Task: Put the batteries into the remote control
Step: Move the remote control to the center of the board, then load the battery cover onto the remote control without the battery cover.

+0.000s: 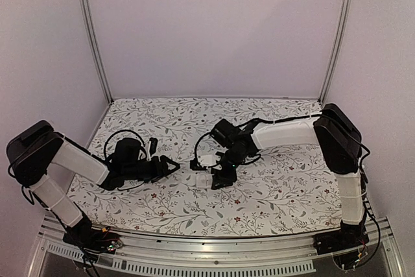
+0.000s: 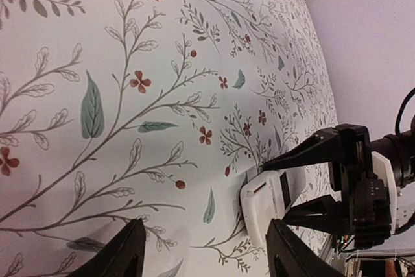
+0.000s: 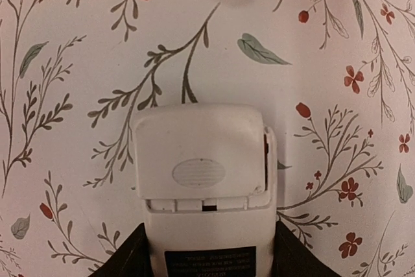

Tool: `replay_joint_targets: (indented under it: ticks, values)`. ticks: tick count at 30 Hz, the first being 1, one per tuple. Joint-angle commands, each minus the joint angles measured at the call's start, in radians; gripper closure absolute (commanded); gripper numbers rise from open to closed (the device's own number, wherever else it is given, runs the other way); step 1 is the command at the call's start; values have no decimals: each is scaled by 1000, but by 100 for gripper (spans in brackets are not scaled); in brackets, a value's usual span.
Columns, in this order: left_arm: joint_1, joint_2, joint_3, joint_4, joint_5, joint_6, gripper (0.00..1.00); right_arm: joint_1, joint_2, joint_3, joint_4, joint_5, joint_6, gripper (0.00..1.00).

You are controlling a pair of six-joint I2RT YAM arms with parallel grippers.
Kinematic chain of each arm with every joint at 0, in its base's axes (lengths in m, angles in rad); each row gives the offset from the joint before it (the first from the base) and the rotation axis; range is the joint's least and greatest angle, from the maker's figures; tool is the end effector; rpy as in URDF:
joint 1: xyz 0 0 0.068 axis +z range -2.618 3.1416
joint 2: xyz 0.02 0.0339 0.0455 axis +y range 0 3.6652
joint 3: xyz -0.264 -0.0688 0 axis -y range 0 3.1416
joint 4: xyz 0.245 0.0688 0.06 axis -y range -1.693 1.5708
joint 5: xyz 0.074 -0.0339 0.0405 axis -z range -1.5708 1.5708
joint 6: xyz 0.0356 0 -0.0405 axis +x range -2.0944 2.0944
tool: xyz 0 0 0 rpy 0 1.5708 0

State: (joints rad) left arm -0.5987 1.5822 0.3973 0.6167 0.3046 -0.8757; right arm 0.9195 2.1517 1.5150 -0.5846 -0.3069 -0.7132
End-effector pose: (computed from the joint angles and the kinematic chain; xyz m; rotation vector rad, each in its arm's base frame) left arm 0.2103 -0.1564 0.1150 -0.1284 2.3500 -1.1304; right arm 0.2549 0.3521 0.1354 -2.0833 1.8537 0.4795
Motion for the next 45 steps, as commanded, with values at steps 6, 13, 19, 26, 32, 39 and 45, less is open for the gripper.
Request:
replay_joint_targets:
  ticks: [6, 13, 19, 26, 32, 39, 45]
  values:
    - [-44, 48, 4, 24, 9, 8, 36, 64, -27, -136, -23, -13, 144, 9]
    - [-90, 77, -4, 60, -10, 2, 38, 65, -21, -102, 19, 5, 168, 1]
    - [-114, 130, -15, 124, -16, -33, 40, 65, 29, -23, 21, 9, 186, 1]
    - [-130, 166, -29, 177, -18, -55, 47, 65, 71, 20, 13, 6, 181, 10]
    - [-136, 171, -38, 185, -25, -60, 48, 54, 99, 56, -3, -3, 188, 22]
    - [-136, 181, -38, 189, -17, -54, 50, 34, 100, 64, -10, -44, 195, 32]
    - [-144, 195, -35, 202, -3, -53, 51, 22, 95, 75, -17, -89, 203, 33]
